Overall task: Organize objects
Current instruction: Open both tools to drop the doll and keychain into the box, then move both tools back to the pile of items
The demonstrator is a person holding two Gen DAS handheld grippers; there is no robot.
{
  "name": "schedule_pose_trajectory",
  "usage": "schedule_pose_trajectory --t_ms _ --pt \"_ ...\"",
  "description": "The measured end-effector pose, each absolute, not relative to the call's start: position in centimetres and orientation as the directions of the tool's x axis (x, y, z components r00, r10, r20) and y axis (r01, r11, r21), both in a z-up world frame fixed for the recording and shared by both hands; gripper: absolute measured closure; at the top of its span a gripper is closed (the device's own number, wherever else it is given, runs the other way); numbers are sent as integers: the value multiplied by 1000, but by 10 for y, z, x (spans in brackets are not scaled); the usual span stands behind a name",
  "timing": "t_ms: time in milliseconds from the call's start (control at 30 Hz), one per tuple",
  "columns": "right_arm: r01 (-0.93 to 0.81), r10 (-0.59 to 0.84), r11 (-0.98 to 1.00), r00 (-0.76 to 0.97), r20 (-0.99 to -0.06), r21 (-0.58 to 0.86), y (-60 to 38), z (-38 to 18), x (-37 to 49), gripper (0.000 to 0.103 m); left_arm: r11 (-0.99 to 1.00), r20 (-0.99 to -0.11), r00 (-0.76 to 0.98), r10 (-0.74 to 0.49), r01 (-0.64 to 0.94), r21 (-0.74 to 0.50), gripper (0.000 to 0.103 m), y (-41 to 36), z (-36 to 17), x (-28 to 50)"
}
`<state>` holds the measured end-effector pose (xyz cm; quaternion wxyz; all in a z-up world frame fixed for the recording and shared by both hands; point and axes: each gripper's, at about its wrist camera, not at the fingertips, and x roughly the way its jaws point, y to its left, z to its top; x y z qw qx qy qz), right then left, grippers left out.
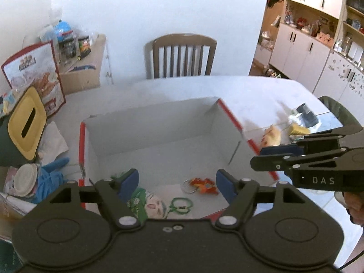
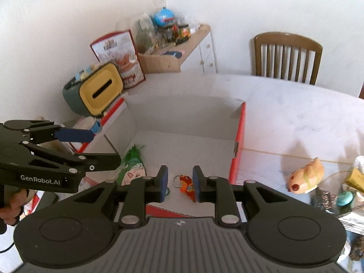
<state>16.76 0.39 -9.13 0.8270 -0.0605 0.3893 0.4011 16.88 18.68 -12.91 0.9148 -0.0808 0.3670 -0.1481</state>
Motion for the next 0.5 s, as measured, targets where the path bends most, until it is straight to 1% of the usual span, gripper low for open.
schedule_pose_trajectory --t_ms 67,233,267,333,367,400,500 --pt "-706 624 674 386 -679 218 -5 -85 164 75 940 -630 699 -339 220 -261 26 182 -122 163" --pt "-701 640 677 414 -647 222 -35 -74 153 74 930 -591 722 -360 229 -286 23 170 -108 153" --pt "-698 641 681 419 -643 223 -41 -72 152 72 929 -585 725 -363 233 -288 22 166 -105 151" --pt "-686 635 694 441 -634 219 -51 -70 150 61 929 -573 735 -361 231 -289 20 160 -101 148" --pt "-677 633 703 458 -624 217 -59 -68 148 51 929 -568 740 -360 230 -289 19 155 -98 146" --pt "-673 635 707 469 -614 218 -68 -66 146 47 928 -564 742 -363 234 -290 18 151 -96 145" --pt "-660 635 718 490 -597 221 -92 -63 145 45 929 -558 748 -360 233 -287 17 137 -91 145"
